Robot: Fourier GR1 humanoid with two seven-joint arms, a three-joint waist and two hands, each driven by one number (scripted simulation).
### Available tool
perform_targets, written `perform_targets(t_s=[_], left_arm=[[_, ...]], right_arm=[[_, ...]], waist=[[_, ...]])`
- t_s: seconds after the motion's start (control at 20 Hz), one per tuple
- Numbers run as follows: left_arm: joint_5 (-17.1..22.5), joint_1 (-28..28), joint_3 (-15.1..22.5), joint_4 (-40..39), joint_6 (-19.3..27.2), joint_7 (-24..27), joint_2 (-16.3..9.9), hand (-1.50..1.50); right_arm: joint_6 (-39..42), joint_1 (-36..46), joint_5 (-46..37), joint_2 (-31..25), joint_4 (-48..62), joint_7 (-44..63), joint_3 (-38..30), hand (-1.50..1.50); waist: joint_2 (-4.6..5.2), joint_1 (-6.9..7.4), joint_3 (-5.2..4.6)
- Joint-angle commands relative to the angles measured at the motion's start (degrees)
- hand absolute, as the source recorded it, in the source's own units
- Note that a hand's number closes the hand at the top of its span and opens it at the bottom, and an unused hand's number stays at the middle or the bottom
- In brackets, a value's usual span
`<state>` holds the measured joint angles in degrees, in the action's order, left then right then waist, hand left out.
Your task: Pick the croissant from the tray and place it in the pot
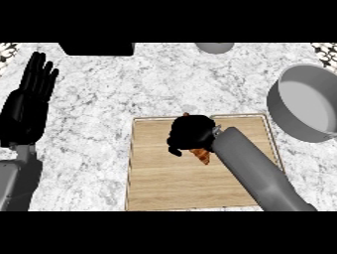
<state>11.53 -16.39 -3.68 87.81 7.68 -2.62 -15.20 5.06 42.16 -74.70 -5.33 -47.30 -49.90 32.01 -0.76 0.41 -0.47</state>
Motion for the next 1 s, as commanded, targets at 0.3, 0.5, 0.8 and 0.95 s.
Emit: perform_targets(t_s=[0.3, 0.5, 0.8, 0.95], left_arm=[[-1.1, -1.0, -0.8, -2.2, -0.7, 1.3, 0.9, 0.0], [-1.3, 0.8, -0.5, -0.6, -0.8, 0.4, 0.3, 0.0], [-1.2, 1.7, -1.6, 0.9, 0.9, 0.3, 0.6, 0.0], [-0.8, 1.6, -1.4, 1.4, 0.5, 0.2, 0.8, 0.0]], right_arm=[[-3.8, -4.0, -2.2, 2.0, -2.1, -1.2, -2.5, 1.5], [-4.8, -3.6, -1.2, 3.0, -4.2, 12.1, -10.6, 1.5], [-4.1, -2.7, 3.3, 1.6, -1.2, 40.2, -29.8, 1.5], [-8.2, -0.6, 4.1, 3.0, -1.3, 54.0, -36.8, 1.5]], waist=[[0.83, -0.41, 0.46], [1.05, -0.62, 0.48], [1.64, -4.43, 0.62], [1.48, -3.17, 0.53]])
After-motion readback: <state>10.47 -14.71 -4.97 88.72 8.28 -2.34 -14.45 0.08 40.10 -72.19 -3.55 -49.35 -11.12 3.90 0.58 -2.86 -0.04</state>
